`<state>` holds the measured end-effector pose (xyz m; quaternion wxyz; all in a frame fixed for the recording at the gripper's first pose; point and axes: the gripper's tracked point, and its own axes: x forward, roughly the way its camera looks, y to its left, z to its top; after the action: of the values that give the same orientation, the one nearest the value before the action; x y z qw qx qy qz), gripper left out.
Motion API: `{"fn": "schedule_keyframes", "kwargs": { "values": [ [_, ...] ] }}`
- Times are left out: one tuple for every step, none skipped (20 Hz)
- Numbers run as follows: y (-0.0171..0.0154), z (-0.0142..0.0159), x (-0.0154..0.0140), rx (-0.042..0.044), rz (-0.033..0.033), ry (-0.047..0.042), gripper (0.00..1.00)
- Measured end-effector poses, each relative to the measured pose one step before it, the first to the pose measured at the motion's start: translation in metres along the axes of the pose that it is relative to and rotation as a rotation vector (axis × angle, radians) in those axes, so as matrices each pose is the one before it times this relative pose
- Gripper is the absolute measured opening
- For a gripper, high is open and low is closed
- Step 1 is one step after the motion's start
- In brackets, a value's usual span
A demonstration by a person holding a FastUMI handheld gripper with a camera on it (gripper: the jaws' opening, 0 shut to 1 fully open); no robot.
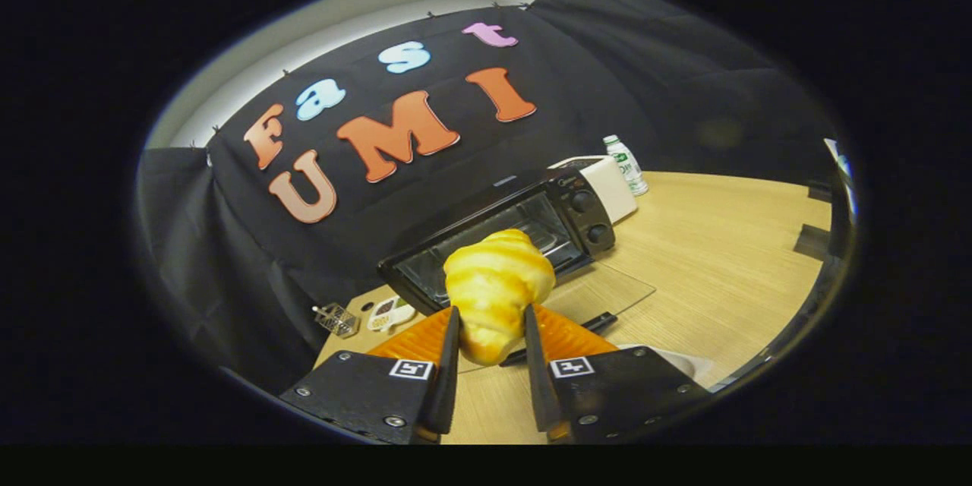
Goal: Open the toaster oven, put the food inside, and close the toaster oven door.
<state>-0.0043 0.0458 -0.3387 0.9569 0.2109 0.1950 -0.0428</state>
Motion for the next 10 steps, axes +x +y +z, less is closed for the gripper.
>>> {"fn": "schedule_keyframes", "kwargs": {
  "values": [
    [0.00245, -0.00004, 0.01116, 0.02464, 0.0104, 0.00488, 0.42],
    [0.00182, 0.00052, 0.01061, 0.01816, 0.00658, 0.00588, 0.42],
    [0.00213, 0.00068, 0.01074, 0.01004, 0.00448, 0.00281, 0.42],
    [0.00318, -0.00025, 0.00946, 0.01112, 0.00644, 0.00362, 0.42],
    [0.00351, -0.00067, 0.00917, 0.00973, 0.00828, 0.00409, 0.42],
    [0.00196, -0.00034, 0.01053, 0.00977, 0.00409, 0.00472, 0.42],
    [0.00126, -0.00213, 0.01283, 0.00671, -0.00056, 0.0082, 0.42],
    [-0.00112, -0.00063, 0.01014, 0.00831, -0.00064, 0.00667, 0.42],
    [-0.00048, -0.0013, 0.00949, 0.01111, 0.0017, 0.00634, 0.42],
    [0.0016, -0.00039, 0.00924, 0.01488, 0.00395, 0.00217, 0.42]
  ]
}}
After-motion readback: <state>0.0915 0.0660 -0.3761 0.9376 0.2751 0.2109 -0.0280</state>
